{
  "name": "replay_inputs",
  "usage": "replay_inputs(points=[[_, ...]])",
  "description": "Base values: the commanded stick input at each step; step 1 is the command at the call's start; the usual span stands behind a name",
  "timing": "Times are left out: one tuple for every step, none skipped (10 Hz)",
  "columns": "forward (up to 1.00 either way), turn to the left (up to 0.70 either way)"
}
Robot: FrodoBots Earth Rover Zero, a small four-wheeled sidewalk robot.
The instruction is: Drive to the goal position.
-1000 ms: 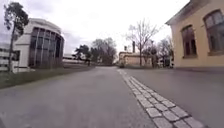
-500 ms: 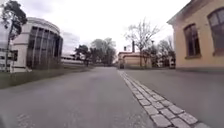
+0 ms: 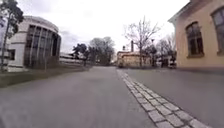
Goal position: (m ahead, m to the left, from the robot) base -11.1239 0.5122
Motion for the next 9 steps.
replay_inputs(points=[[1.0, 0.0], [1.0, 0.0], [1.0, 0.0], [1.0, 0.0], [1.0, 0.0], [1.0, 0.0], [1.0, 0.0], [1.0, 0.0], [1.0, 0.0]])
